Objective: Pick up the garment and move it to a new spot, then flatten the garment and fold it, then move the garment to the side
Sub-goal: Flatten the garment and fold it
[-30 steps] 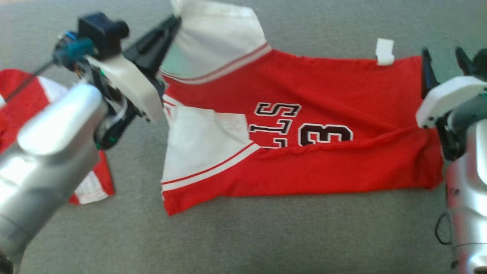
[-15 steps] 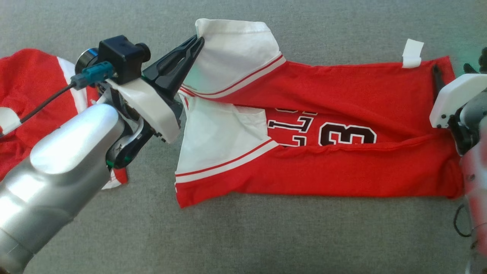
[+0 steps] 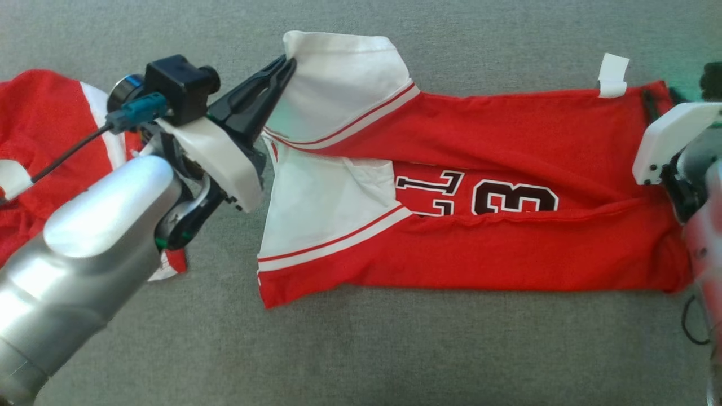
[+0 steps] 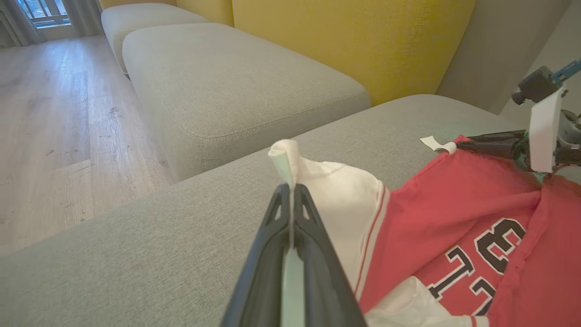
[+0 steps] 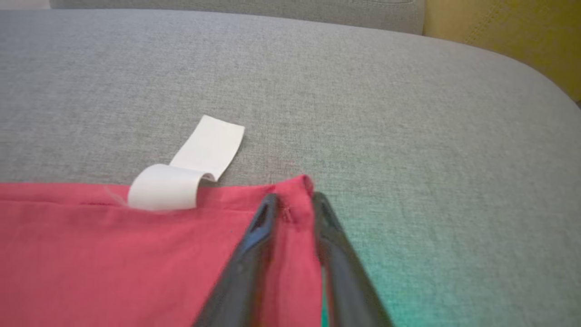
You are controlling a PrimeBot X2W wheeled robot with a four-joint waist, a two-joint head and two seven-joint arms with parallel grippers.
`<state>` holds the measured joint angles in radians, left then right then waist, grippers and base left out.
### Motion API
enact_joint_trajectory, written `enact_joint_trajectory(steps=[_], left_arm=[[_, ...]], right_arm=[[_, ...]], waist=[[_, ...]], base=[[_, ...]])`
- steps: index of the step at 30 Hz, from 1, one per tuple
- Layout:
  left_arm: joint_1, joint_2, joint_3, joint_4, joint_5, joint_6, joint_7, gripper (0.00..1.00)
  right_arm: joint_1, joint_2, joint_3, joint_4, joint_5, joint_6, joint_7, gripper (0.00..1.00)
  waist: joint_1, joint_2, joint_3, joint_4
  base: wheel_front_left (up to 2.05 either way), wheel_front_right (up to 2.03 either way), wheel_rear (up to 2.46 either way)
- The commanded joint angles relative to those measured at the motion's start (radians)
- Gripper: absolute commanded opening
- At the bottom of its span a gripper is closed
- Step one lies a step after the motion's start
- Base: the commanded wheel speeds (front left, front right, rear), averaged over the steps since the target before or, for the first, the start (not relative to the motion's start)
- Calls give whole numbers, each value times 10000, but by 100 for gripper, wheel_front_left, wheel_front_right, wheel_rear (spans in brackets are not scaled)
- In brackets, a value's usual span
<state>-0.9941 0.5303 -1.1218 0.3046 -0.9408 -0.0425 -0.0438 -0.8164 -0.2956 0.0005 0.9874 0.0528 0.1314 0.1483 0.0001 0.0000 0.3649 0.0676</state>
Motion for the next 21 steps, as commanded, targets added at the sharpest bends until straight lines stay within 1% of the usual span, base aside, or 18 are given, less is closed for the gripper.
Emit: enact_joint_trajectory(steps=[1, 4, 8, 11, 16, 21], left_arm=[[-352, 439, 487, -73, -41, 93, -10, 0], [-398, 519, 575, 225, -27, 214, -79, 0], [-611, 529, 783, 667, -51, 247, -294, 0], [-912, 521, 921, 1093, -53, 206, -352, 0], [-1711, 424, 1089, 1942, 96, 67, -397, 0], [-2710, 133, 1183, 2972, 408, -97, -625, 0]], right_arm=[[-152, -94, 241, -128, 86, -7, -131, 0], [-307, -147, 597, -108, 337, -7, -514, 0], [-582, -317, 958, -181, 627, -7, -1035, 0], [-867, -413, 1110, -307, 826, -7, -1458, 0], [-1411, -378, 1304, -528, 1230, -7, -2049, 0], [-1981, -393, 1508, -568, 1337, -7, -2450, 0]], waist=[[-1, 0, -49, -44], [-1, 0, -120, -149], [-1, 0, -121, -266], [-1, 0, -30, -368], [-1, 0, 213, -557], [-1, 0, 525, -738]], base=[[0, 0, 0], [0, 0, 0], [0, 0, 0], [0, 0, 0], [0, 0, 0], [0, 0, 0]])
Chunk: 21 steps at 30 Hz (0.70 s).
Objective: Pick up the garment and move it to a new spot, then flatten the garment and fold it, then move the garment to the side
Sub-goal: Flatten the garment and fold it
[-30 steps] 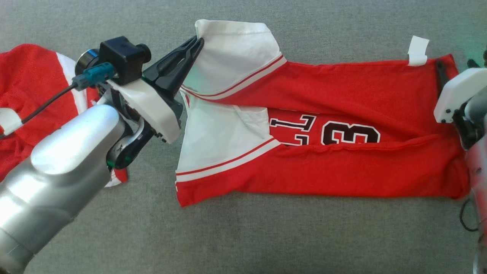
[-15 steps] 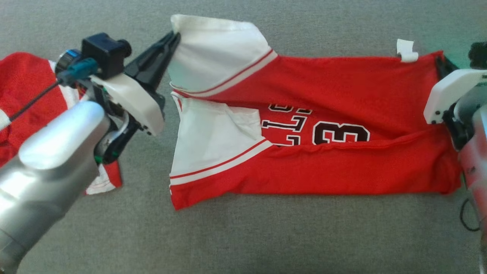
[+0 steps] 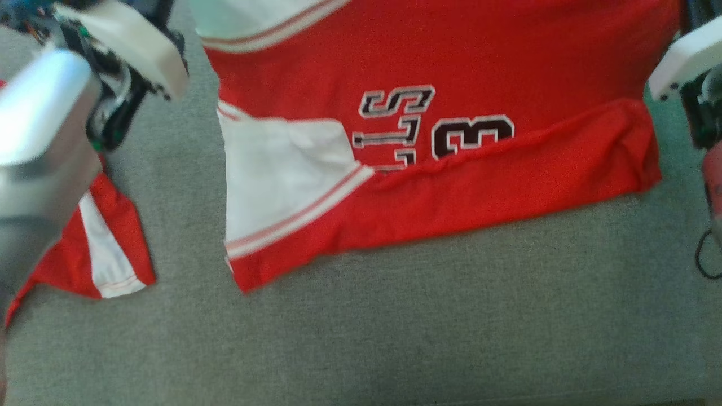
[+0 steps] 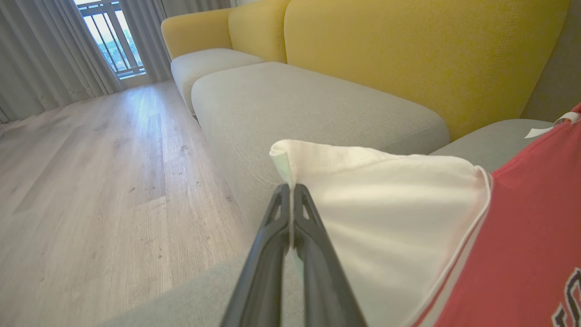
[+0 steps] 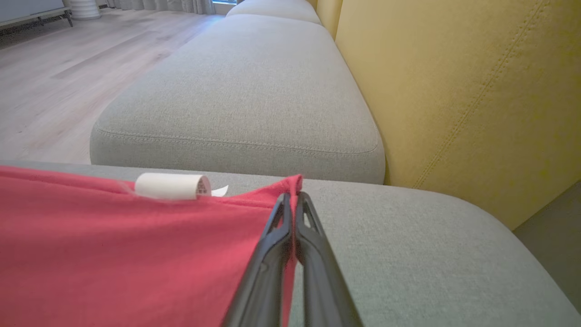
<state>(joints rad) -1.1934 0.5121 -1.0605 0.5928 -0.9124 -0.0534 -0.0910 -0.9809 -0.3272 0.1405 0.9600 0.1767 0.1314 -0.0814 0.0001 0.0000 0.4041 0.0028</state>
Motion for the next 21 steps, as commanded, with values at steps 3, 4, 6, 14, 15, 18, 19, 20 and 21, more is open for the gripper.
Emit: enact_joint_trajectory(steps=[3, 4, 6, 14, 15, 18, 19, 20, 21], left_arm=[[-1297, 121, 573, 801, 408, -47, -452, 0], [-1452, 55, 552, 1023, 499, -79, -552, 0], [-1671, -60, 453, 1405, 670, -171, -695, 0], [-1505, -51, -508, 1798, 1452, -584, -1021, 0], [-1370, -30, -615, 1775, 1463, -617, -1042, 0], [-973, 80, -928, 1588, 1406, -695, -965, 0], [-820, 143, -1037, 1490, 1364, -713, -909, 0], [-656, 227, -1166, 1357, 1320, -729, -827, 0], [-492, 325, -1297, 1190, 1279, -741, -738, 0]], right_arm=[[-674, -72, 77, -219, 85, -7, -408, 0], [-768, -65, 76, -179, 82, -7, -496, 0], [-900, -18, 68, -88, 139, -7, -670, 0], [-508, -10, 672, 161, 730, -7, -912, 0], [-388, -78, 804, 169, 879, -7, -879, 0], [-29, -394, 1228, 113, 1395, -7, -720, 0], [110, -482, 1390, 71, 1602, -7, -625, 0], [256, -563, 1564, 15, 1819, -7, -501, 0], [407, -653, 1744, -56, 2040, -7, -362, 0]], waist=[[-1, 0, 284, -173], [-1, 0, 317, -189], [-1, 0, 347, -199], [-1, 0, -46, -30], [-1, 0, -148, 18], [-1, 0, -453, 167], [-1, 0, -567, 200], [-1, 0, -674, 222], [-1, 0, -771, 245]], base=[[0, 0, 0], [0, 0, 0], [0, 0, 0], [0, 0, 0], [0, 0, 0], [0, 0, 0], [0, 0, 0], [0, 0, 0], [0, 0, 0]])
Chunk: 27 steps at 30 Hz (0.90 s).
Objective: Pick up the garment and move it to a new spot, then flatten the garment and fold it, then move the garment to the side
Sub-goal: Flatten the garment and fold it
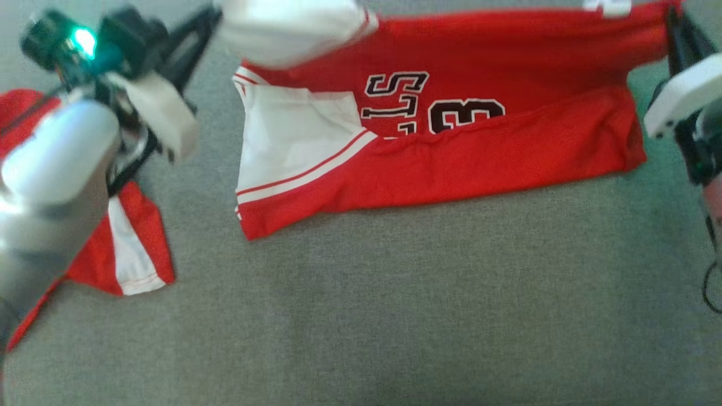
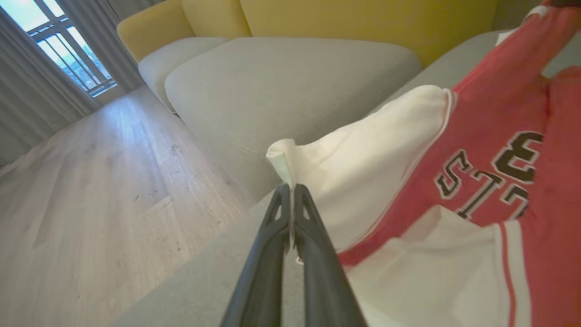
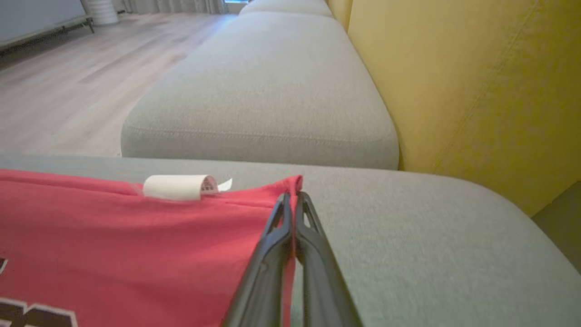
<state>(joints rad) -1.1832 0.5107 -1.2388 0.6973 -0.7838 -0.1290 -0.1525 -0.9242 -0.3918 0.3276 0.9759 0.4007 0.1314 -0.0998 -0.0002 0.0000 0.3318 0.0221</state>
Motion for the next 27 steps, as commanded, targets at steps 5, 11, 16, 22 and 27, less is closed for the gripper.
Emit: enact_joint_trajectory(steps=[5, 11, 16, 22, 27], left_arm=[[497, 1002, -77, -1315, -446, -12, 778, 0], [1682, 1904, -329, -3112, -1138, -15, 2316, 0], [2305, 2378, -381, -4120, -1424, -16, 3239, 0], [2628, 2557, -395, -4498, -1224, 16, 3469, 0], [2685, 2373, -397, -4257, -975, 87, 3284, 0]], right_arm=[[909, -701, 1002, -711, 1042, -7, 926, 0], [1820, -1439, 2008, -1295, 2319, -7, 2390, 0], [2168, -1972, 2490, -1781, 3004, -7, 3103, 0], [2356, -2317, 2897, -2305, 3628, -7, 3812, 0], [2423, -2516, 3193, -2527, 3907, -7, 4443, 0]], waist=[[2, 0, -628, 201], [2, 0, -974, 193], [2, 0, -1056, 174], [2, 0, -1030, 115], [2, 0, -919, 66]], base=[[0, 0, 0], [0, 0, 0], [0, 0, 0], [0, 0, 0], [0, 0, 0]])
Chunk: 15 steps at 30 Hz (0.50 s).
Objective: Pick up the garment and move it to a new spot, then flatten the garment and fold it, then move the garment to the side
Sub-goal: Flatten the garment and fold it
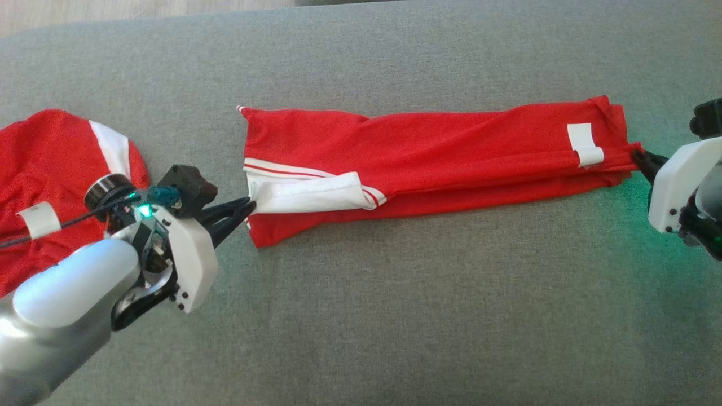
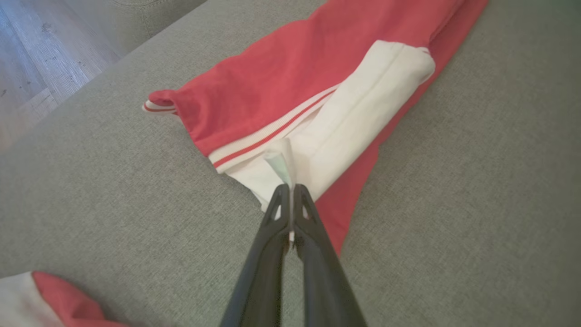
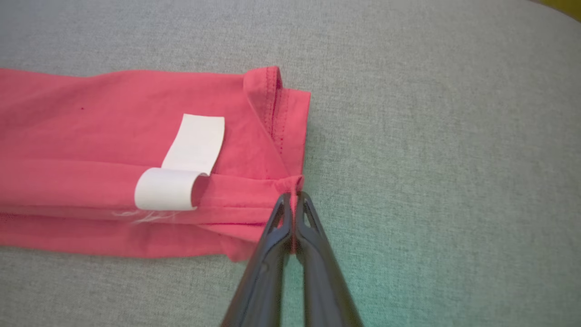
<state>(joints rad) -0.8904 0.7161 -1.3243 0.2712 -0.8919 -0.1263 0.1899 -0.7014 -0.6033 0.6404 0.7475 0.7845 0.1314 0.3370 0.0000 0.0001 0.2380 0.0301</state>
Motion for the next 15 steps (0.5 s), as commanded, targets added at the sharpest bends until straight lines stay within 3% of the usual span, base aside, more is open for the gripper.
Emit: enact_joint_trajectory(steps=[1, 7, 8, 9, 10, 11, 13, 15], left_arm=[[-219, 261, 457, 101, 154, 60, -188, 0], [-63, -91, 454, 668, 263, 48, -449, 0], [-33, -131, 454, 741, 261, 44, -470, 0], [-33, -131, 454, 741, 261, 44, -470, 0], [2, -166, 454, 815, 249, 40, -492, 0], [41, -198, 453, 896, 223, 37, -527, 36], [120, -270, 541, 1070, 140, 98, -746, 95], [218, -364, 687, 1268, 26, 250, -1014, 100]], right_arm=[[192, -429, 114, -273, 97, -7, 156, 0], [262, -446, 235, -287, 376, -7, 544, 0], [284, -435, 221, -228, 439, -7, 632, 16], [284, -435, 221, -228, 439, -7, 632, 16], [311, -385, 122, -120, 588, -7, 726, 100], [329, -284, -59, 34, 803, -7, 838, 100], [339, -132, -237, 141, 1032, -7, 976, 100], [319, -69, -354, 97, 1122, -7, 904, 100]], waist=[[0, -1, 32, -29], [0, -1, 31, -102], [0, -1, 15, -112], [0, -1, 15, -112], [0, -1, -11, -125], [0, -1, -47, -137], [0, -1, -126, -160], [0, -1, -204, -191]], base=[[0, 0, 0], [0, 0, 0], [0, 0, 0], [0, 0, 0], [0, 0, 0], [0, 0, 0], [0, 0, 0], [0, 0, 0]])
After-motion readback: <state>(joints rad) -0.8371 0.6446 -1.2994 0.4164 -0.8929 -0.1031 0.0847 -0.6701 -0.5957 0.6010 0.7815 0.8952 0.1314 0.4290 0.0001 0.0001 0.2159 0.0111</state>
